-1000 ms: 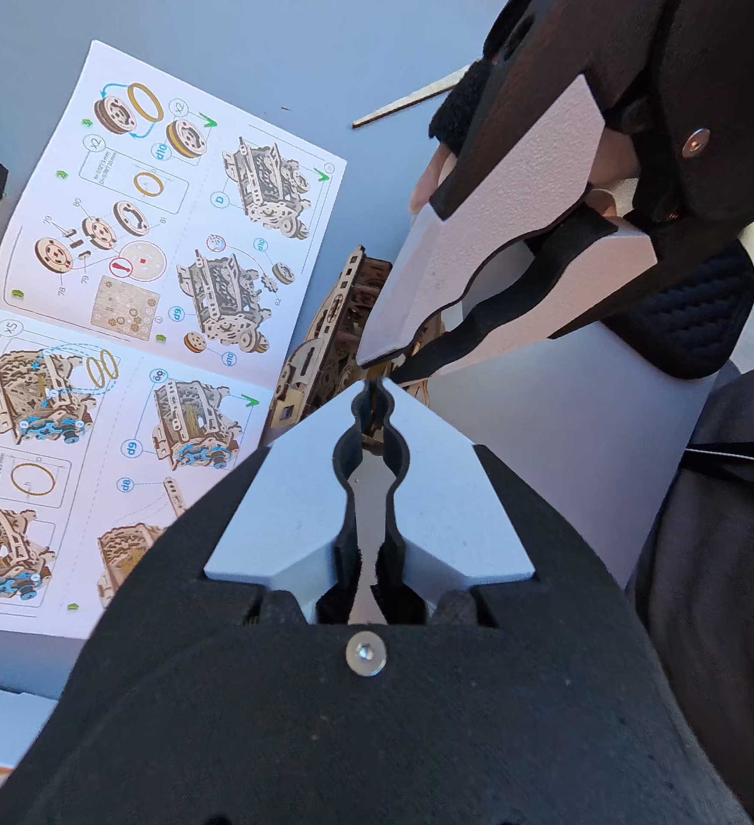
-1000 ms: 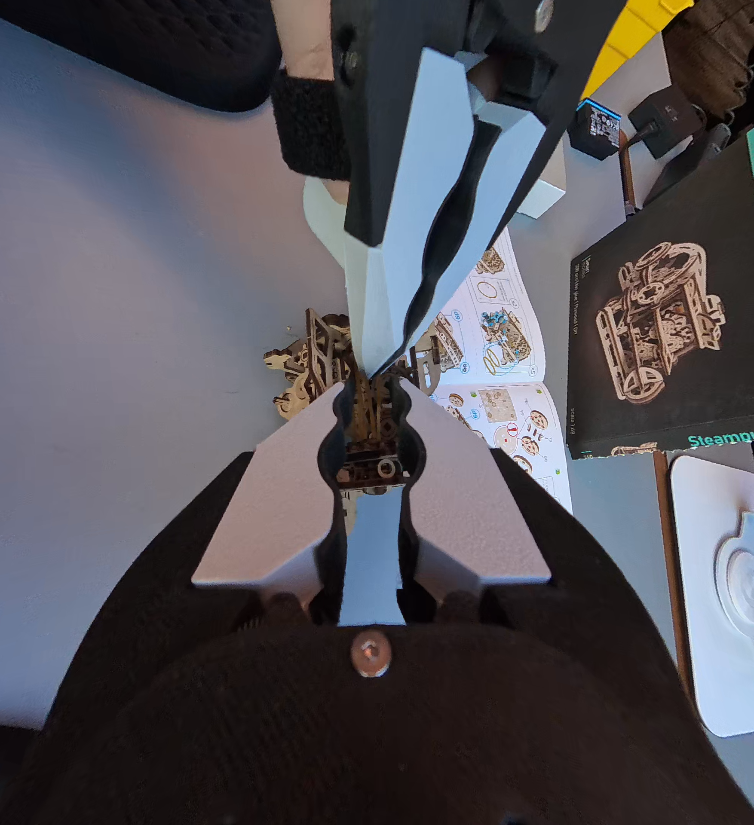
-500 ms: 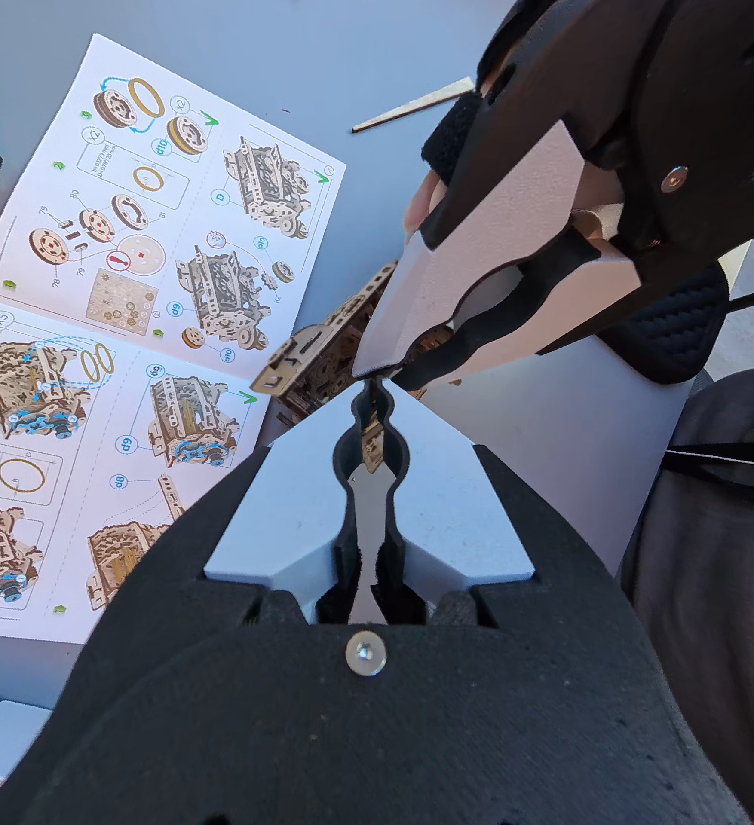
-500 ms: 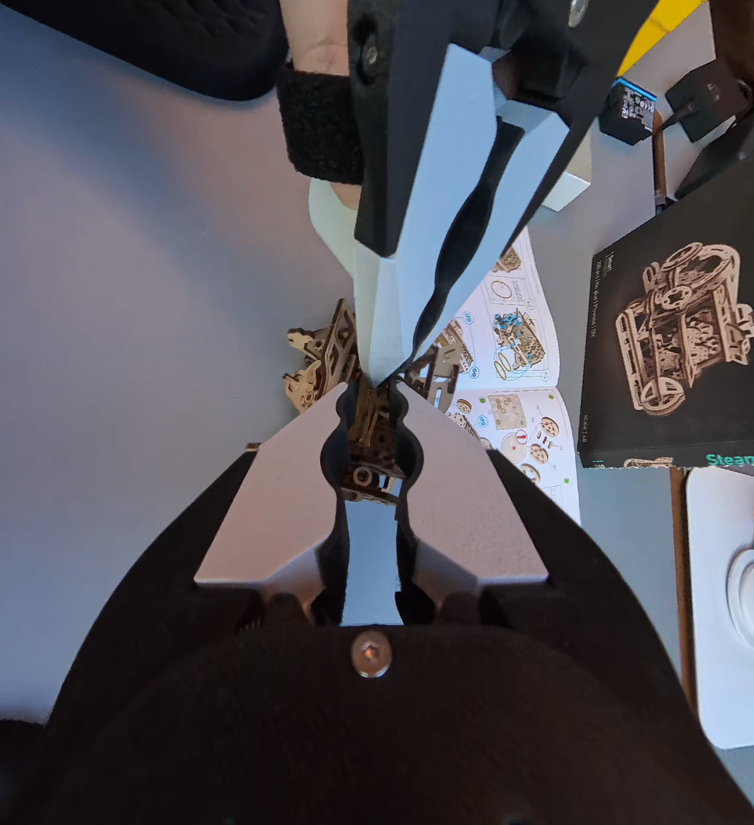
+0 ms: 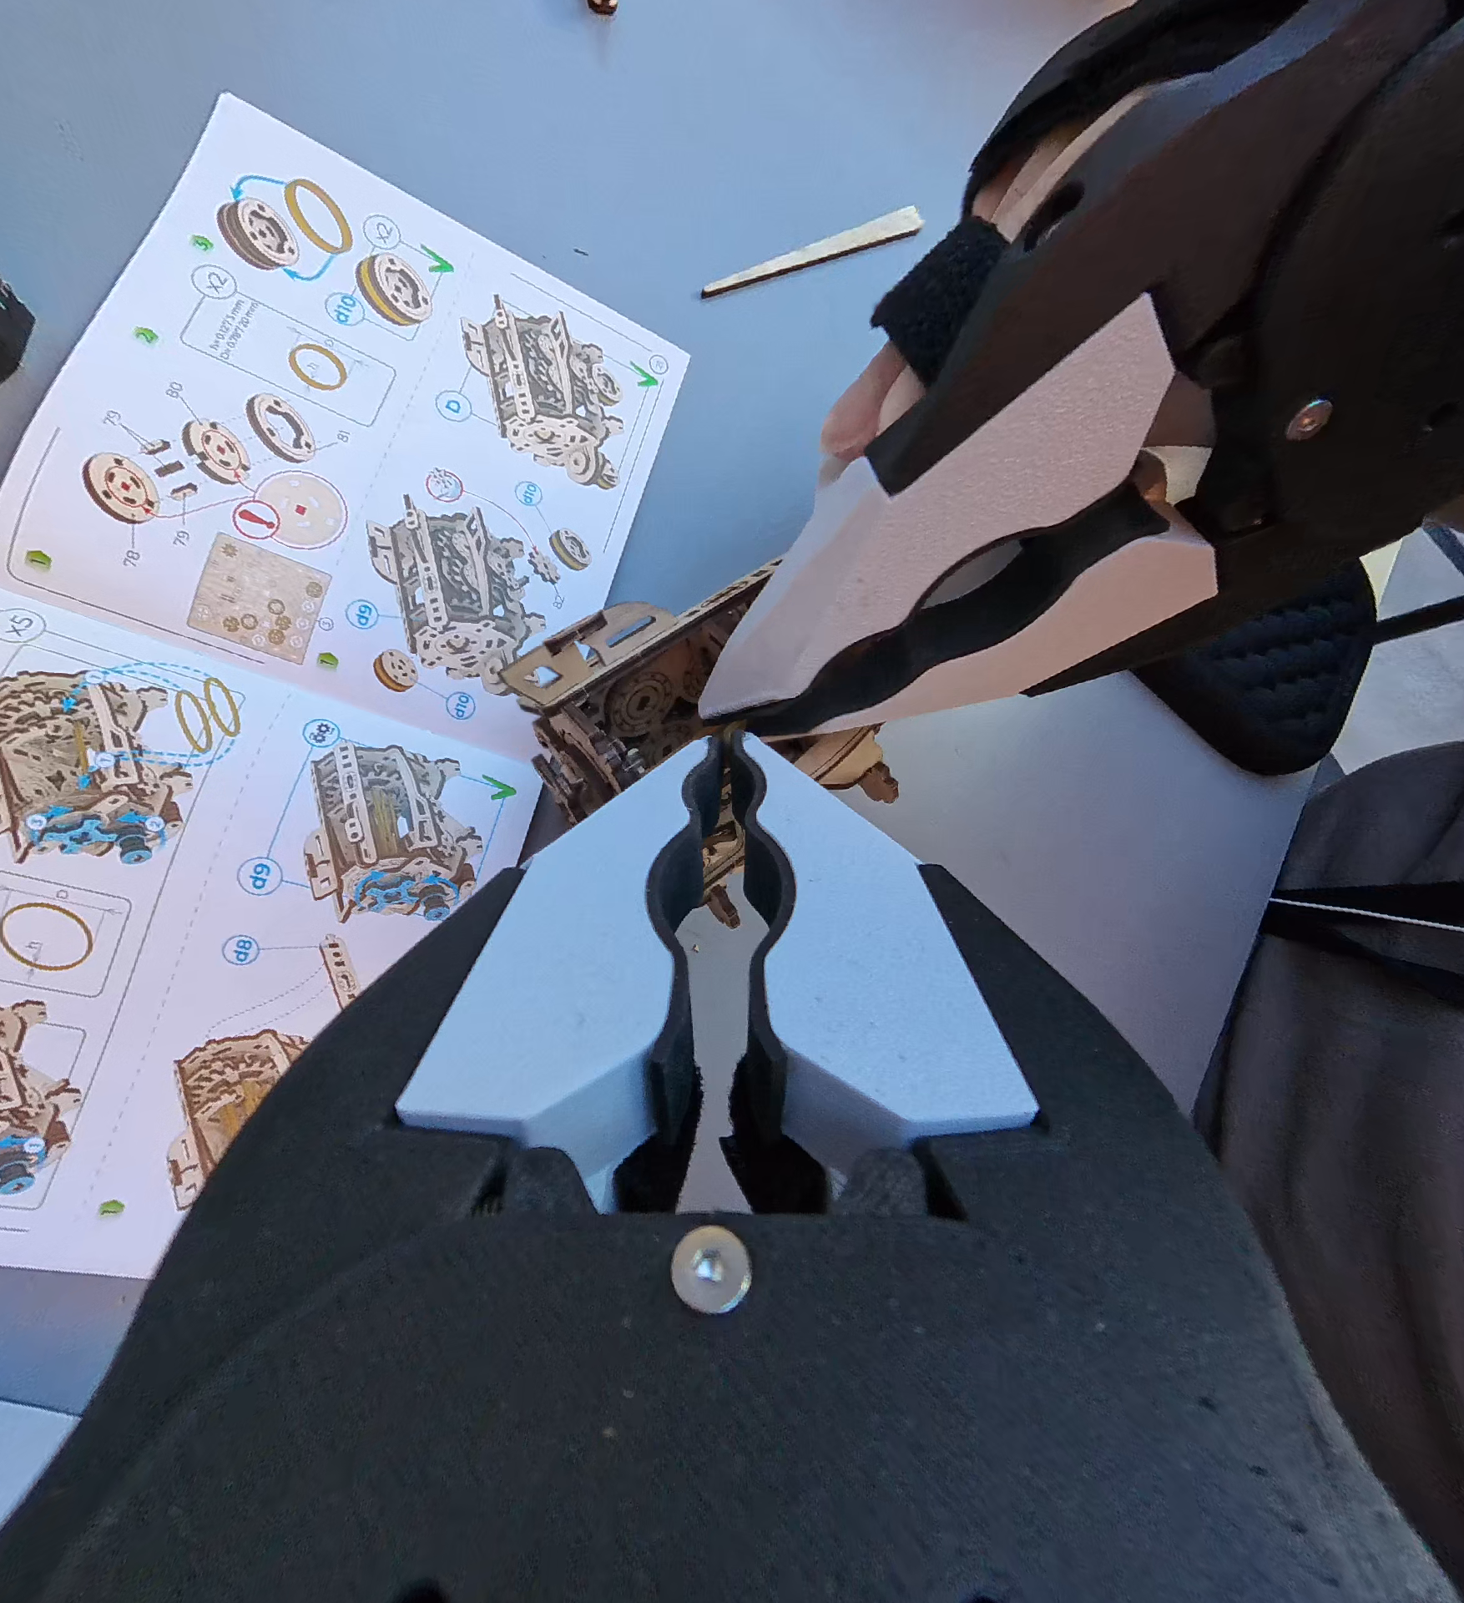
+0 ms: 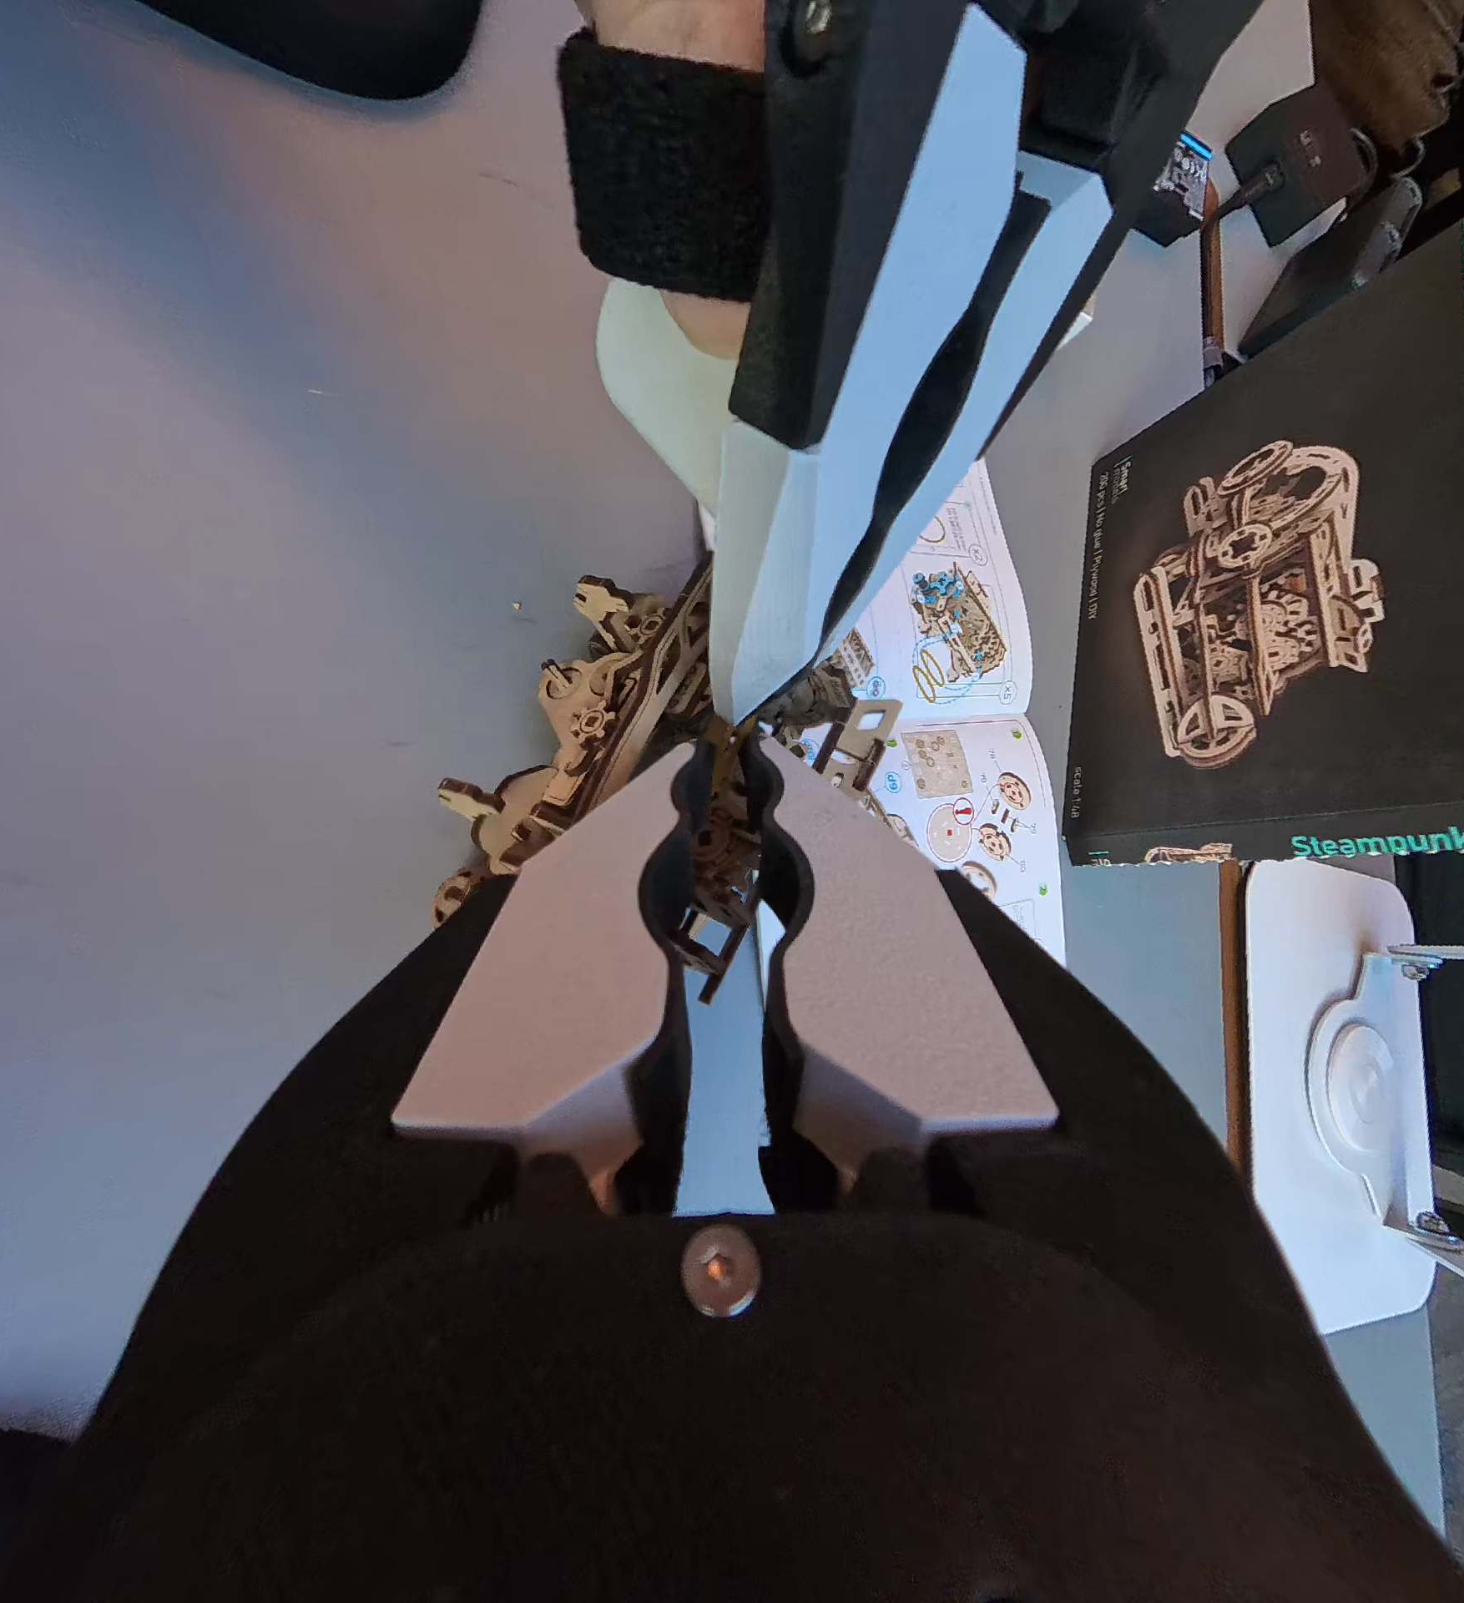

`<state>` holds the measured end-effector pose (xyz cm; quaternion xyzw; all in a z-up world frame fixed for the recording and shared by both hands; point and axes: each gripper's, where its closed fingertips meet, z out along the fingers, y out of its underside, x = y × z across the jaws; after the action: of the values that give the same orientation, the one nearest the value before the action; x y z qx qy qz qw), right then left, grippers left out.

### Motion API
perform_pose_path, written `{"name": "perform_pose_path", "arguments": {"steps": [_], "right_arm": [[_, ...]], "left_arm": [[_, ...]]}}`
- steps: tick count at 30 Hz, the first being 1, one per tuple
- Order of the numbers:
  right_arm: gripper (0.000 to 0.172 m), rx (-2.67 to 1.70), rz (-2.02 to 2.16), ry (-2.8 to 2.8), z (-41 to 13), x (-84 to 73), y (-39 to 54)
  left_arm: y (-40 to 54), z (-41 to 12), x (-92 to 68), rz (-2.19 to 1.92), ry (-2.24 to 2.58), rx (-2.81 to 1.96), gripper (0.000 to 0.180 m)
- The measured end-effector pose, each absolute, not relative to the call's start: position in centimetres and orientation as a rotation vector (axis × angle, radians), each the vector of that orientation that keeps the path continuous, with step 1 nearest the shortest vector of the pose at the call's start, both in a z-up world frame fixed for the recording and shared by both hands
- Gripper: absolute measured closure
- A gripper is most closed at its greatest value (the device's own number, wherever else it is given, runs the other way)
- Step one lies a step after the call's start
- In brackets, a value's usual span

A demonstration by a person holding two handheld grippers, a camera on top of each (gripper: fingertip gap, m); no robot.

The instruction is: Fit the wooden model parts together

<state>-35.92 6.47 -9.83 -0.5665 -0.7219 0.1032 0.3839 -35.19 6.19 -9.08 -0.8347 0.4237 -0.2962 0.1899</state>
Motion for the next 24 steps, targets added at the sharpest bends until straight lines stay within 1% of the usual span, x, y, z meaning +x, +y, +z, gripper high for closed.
{"name": "perform_pose_path", "arguments": {"steps": [6,14,19,20,21,22,23,24], "right_arm": [[0.172,-1.446,0.313,-1.823,-9.7,-35.9,6.7],[0.172,-1.512,0.430,-1.785,-9.6,-35.9,6.8],[0.172,-1.533,0.473,-1.777,-9.6,-35.8,6.9],[0.172,-1.539,0.485,-1.774,-9.6,-35.8,6.8],[0.172,-1.542,0.493,-1.774,-9.6,-35.8,6.8],[0.172,-1.544,0.494,-1.775,-9.6,-35.8,6.9],[0.172,-1.547,0.495,-1.774,-9.6,-35.8,6.9],[0.172,-1.549,0.502,-1.774,-9.6,-35.8,6.9]], "left_arm": [[6.4,-8.9,-35.2,-0.869,1.185,-2.327,0.180],[6.8,-8.9,-35.2,-0.875,1.197,-2.277,0.180],[8.6,-7.4,-36.2,-0.899,1.158,-2.129,0.151],[9.1,-7.0,-36.4,-0.930,1.162,-2.064,0.137],[9.5,-6.5,-36.5,-0.974,1.167,-1.983,0.117],[9.8,-6.2,-36.5,-1.014,1.170,-1.904,0.103],[10.0,-6.2,-36.6,-1.043,1.179,-1.827,0.092],[10.2,-6.4,-36.7,-1.053,1.196,-1.758,0.087]]}}
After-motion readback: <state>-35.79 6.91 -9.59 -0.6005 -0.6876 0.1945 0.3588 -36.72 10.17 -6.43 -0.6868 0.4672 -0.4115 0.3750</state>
